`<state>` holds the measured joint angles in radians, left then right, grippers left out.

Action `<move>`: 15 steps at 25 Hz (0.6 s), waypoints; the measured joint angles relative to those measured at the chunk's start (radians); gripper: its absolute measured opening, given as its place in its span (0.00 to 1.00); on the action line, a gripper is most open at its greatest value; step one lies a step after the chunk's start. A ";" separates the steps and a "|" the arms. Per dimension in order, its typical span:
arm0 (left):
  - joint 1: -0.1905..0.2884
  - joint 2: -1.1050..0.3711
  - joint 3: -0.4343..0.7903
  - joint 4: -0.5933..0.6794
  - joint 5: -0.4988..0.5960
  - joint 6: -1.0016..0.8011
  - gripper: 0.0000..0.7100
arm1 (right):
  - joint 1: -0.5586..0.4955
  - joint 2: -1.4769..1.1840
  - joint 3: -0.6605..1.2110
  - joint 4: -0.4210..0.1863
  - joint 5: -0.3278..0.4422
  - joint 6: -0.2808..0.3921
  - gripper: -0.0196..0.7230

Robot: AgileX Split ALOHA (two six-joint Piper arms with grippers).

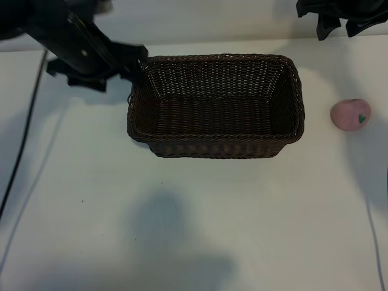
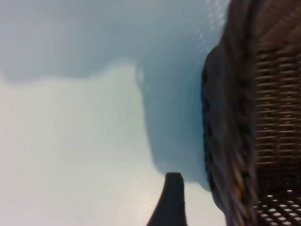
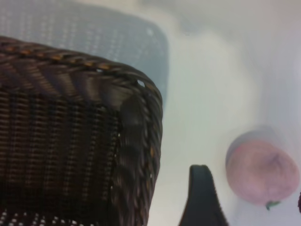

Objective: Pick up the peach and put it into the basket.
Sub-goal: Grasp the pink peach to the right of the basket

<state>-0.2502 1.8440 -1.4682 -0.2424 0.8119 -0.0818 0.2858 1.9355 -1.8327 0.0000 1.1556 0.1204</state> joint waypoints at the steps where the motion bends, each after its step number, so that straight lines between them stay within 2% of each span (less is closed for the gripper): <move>1: 0.000 -0.030 0.000 0.004 0.000 -0.001 0.90 | 0.000 -0.001 -0.009 0.000 0.017 0.000 0.68; 7: 0.000 -0.146 0.000 0.007 -0.005 -0.004 0.88 | 0.000 -0.004 -0.028 0.000 0.058 0.000 0.68; 13: 0.000 -0.133 0.000 0.007 0.005 -0.004 0.85 | 0.000 -0.004 0.019 0.000 0.061 0.000 0.68; 15: 0.000 -0.129 0.000 0.007 0.008 -0.004 0.84 | -0.005 -0.004 0.065 0.005 0.040 0.000 0.68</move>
<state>-0.2502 1.7152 -1.4682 -0.2357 0.8202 -0.0859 0.2805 1.9315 -1.7680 0.0055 1.1953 0.1204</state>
